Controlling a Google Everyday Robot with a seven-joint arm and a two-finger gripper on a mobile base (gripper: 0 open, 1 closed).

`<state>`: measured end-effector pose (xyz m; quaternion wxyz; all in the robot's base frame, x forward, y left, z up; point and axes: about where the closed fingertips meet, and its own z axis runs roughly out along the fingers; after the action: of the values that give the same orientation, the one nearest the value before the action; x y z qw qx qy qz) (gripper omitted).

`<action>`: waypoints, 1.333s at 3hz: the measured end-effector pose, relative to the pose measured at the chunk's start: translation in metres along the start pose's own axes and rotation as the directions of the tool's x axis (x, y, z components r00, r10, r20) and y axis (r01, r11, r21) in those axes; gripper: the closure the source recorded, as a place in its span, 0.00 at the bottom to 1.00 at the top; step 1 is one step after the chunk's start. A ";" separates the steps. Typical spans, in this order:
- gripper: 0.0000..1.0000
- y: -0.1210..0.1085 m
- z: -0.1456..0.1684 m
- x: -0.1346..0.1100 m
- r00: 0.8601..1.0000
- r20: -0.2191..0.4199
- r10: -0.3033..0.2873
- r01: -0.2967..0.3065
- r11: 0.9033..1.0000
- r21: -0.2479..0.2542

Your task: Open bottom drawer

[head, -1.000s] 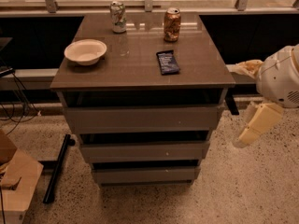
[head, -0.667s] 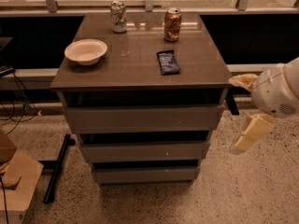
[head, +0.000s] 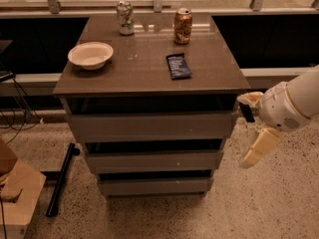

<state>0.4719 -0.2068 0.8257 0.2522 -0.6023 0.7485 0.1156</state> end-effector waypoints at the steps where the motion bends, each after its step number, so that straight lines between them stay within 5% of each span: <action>1: 0.00 0.002 0.011 -0.002 0.999 -0.049 0.007 -0.006 1.000 0.015; 2: 0.00 0.009 0.046 0.001 0.998 -0.061 0.003 -0.001 0.999 0.036; 4: 0.00 0.013 0.141 0.036 0.997 0.035 0.067 -0.069 0.994 0.084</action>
Offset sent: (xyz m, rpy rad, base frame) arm 0.0213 0.0451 -0.0911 -0.0750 -0.1001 -0.0785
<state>0.4879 -0.1672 0.6863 0.2854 -0.5632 0.7688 0.1016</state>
